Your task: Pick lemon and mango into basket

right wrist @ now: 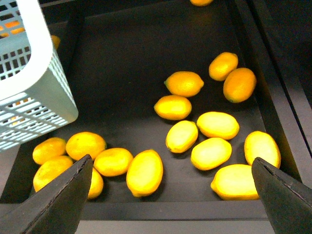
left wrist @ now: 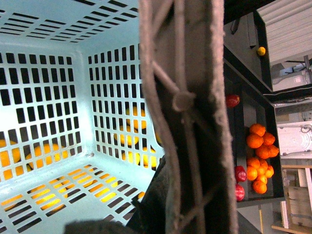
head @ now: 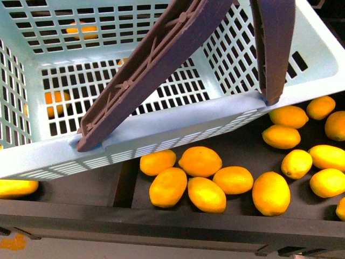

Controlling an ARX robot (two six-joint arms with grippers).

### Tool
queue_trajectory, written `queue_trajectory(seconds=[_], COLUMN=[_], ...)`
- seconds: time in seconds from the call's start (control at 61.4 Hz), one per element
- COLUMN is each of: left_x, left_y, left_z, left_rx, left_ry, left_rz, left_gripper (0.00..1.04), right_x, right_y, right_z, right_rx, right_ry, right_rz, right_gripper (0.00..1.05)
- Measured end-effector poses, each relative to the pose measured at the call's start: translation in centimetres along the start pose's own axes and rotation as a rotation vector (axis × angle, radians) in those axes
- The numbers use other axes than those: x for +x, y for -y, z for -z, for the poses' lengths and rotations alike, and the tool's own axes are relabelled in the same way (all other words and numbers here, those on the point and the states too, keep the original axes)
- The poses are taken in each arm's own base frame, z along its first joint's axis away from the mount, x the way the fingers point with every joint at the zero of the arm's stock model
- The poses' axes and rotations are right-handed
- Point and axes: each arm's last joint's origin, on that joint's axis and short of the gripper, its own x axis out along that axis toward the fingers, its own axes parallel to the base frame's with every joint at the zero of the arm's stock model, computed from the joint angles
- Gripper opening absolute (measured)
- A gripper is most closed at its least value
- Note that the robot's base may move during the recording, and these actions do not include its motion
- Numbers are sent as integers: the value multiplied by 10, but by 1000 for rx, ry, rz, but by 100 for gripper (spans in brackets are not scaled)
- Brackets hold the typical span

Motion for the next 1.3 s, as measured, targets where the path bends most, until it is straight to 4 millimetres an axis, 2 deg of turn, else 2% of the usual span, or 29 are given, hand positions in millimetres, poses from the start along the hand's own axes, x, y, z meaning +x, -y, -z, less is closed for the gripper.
queue_trajectory(seconds=[0.196, 0.261, 0.326, 0.391, 0.538, 0.619, 0.766, 1.01, 1.304], left_x=[0, 0, 0, 0, 0, 0, 0, 0, 0], left_y=[0, 0, 0, 0, 0, 0, 0, 0, 0], left_z=[0, 0, 0, 0, 0, 0, 0, 0, 0], left_rx=[1, 0, 1, 1, 1, 1, 1, 1, 1], left_ry=[-4, -6, -5, -4, -3, -3, -5, -3, -3], left_rz=[4, 5, 5, 4, 3, 3, 5, 3, 4], left_gripper=[5, 5, 5, 5, 5, 5, 5, 5, 5], right_x=[44, 66, 98, 132, 171, 187, 215, 260, 299], right_y=[12, 14, 15, 15, 13, 11, 5, -5, -15], right_z=[-10, -13, -14, -5, 26, 40, 52, 60, 54], right_rx=[-70, -127, -193, -275, -476, -575, -704, -853, -880], right_ry=[-42, -63, -105, -194, -330, -391, -450, -479, -464], right_rz=[87, 100, 87, 60, 23, -9, -70, -128, -151], right_gripper=[96, 96, 96, 96, 96, 96, 96, 96, 96])
